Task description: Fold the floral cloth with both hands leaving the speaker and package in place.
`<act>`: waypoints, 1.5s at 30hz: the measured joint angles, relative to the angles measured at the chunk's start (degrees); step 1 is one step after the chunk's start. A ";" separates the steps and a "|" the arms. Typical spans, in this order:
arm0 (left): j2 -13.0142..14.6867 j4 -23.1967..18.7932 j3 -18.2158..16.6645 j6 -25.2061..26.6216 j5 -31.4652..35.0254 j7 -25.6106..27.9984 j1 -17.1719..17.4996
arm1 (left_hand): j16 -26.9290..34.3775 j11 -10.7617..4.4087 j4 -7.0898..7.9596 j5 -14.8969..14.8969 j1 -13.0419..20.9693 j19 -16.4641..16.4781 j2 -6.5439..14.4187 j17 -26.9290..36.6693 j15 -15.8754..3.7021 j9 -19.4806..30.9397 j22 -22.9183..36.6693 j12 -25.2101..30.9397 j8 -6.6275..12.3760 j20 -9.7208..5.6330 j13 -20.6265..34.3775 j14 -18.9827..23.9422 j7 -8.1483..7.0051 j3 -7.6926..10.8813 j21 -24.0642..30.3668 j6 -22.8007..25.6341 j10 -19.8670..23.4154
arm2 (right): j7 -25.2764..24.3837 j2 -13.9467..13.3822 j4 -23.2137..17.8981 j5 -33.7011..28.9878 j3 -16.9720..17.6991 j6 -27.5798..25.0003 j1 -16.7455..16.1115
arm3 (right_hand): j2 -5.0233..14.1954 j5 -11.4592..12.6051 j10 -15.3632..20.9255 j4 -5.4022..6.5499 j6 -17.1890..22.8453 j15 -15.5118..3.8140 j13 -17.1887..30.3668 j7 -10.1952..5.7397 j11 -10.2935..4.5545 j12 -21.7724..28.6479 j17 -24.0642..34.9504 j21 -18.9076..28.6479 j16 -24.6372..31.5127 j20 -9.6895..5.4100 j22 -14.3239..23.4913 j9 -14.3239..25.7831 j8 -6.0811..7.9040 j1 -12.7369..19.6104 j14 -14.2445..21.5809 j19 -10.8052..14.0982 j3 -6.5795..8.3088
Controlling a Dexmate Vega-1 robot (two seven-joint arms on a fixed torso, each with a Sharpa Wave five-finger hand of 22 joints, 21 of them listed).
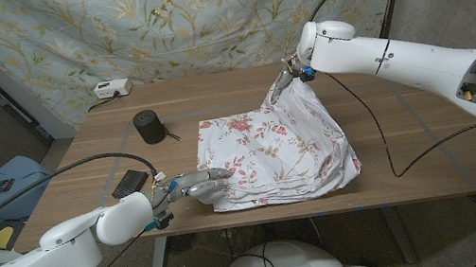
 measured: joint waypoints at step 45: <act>-0.59 0.88 -0.15 -0.76 -1.75 0.67 0.08 | 0.00 0.00 -0.78 -0.23 0.83 0.32 0.23 0.22 -0.01 -0.03 -0.02 0.00 0.00 -0.31 -0.01 0.01 0.00 -0.32 0.28 0.00 0.00 | -0.70 5.47 2.96 6.99 -7.08 -3.07 8.81 | 0.23 -0.26 -0.22 0.34 -0.83 0.33 0.00 0.85 0.22 0.00 0.69 1.67 -1.99 0.02 0.00 0.11 -0.16 1.28 0.53 -0.02 0.78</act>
